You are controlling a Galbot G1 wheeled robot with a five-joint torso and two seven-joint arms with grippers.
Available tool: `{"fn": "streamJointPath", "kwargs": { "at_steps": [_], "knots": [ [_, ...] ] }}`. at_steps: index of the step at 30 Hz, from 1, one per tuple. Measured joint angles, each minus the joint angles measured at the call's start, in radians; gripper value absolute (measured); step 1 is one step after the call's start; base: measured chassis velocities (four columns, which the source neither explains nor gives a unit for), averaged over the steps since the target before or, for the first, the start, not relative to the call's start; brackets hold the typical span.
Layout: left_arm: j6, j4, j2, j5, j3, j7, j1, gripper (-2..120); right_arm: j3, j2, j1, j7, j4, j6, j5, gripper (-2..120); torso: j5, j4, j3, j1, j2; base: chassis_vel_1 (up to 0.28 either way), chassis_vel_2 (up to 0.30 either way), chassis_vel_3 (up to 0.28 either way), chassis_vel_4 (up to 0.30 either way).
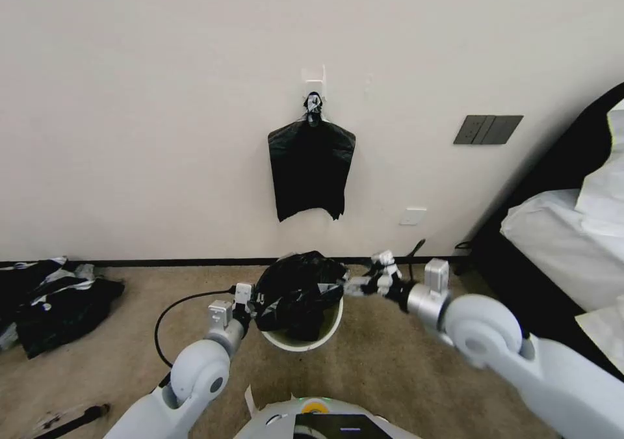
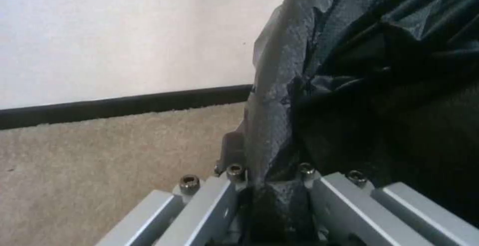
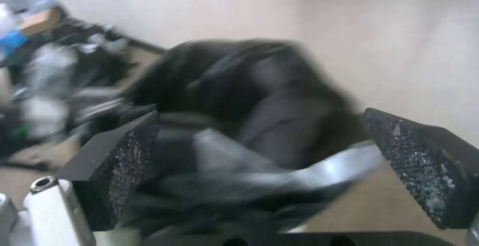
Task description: Place a trash bag onto the trash bin.
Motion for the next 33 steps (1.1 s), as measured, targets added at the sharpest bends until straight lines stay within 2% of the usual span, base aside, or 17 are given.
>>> {"fn": "streamJointPath", "kwargs": {
  "at_steps": [6, 18, 23, 24, 25, 26, 28, 29, 31, 33],
  "knots": [
    [0.012, -0.002, 0.021, -0.009, 0.011, 0.001, -0.019, 1, -0.08, 0.0, 0.007, -0.066, 0.01, 0.0, -0.134, 100, 0.0002, 0.0003, 0.0, 0.0, 0.0, 0.0, 0.0, 0.0, 0.0],
    [0.022, -0.031, 0.048, 0.015, 0.028, 0.029, -0.004, 1, -0.154, -0.04, 0.098, -0.106, -0.027, -0.023, -0.144, 95, 0.0001, 0.0003, 0.0, 0.0, 0.0, 0.0, 0.0, 0.0, 0.0],
    [0.023, -0.031, 0.046, 0.026, 0.038, 0.033, -0.013, 1, -0.17, -0.059, 0.107, -0.117, -0.033, -0.036, -0.142, 78, 0.0001, 0.0002, 0.0, 0.0, 0.0, 0.0, 0.0, 0.0, 0.0],
    [0.023, -0.031, 0.046, 0.026, 0.038, 0.033, -0.013, 1, -0.17, -0.059, 0.107, -0.117, -0.033, -0.036, -0.142, 78, 0.0001, 0.0002, 0.0, 0.0, 0.0, 0.0, 0.0, 0.0, 0.0],
    [0.026, -0.03, 0.045, 0.027, 0.041, 0.033, -0.02, 1, -0.181, -0.069, 0.109, -0.125, -0.037, -0.041, -0.144, 70, 0.0001, 0.0001, 0.0, 0.0, 0.0, 0.0, 0.0, 0.0, 0.0],
    [0.026, -0.03, 0.045, 0.027, 0.041, 0.033, -0.02, 1, -0.181, -0.069, 0.109, -0.125, -0.037, -0.041, -0.144, 70, 0.0001, 0.0001, 0.0, 0.0, 0.0, 0.0, 0.0, 0.0, 0.0],
    [0.027, -0.03, 0.044, 0.027, 0.043, 0.033, -0.023, 1, -0.198, -0.078, 0.118, -0.129, -0.041, -0.049, -0.146, 59, 0.0001, 0.0001, 0.0, 0.0, 0.0, 0.0, 0.0, 0.0, 0.0],
    [0.027, -0.03, 0.044, 0.027, 0.043, 0.033, -0.023, 1, -0.198, -0.078, 0.118, -0.129, -0.041, -0.049, -0.146, 59, 0.0001, 0.0001, 0.0, 0.0, 0.0, 0.0, 0.0, 0.0, 0.0],
    [0.028, -0.03, 0.043, 0.027, 0.043, 0.033, -0.022, 1, -0.228, -0.088, 0.149, -0.129, -0.049, -0.051, -0.147, 46, 0.0001, 0.0003, 0.0, 0.0, 0.0, 0.0, 0.0, 0.0, 0.0],
    [0.028, -0.03, 0.043, 0.027, 0.043, 0.033, -0.021, 1, -0.233, -0.091, 0.156, -0.129, -0.05, -0.051, -0.147, 43, 0.0001, 0.0003, 0.0, 0.0, 0.0, 0.0, 0.0, 0.0, 0.0]
  ]
}}
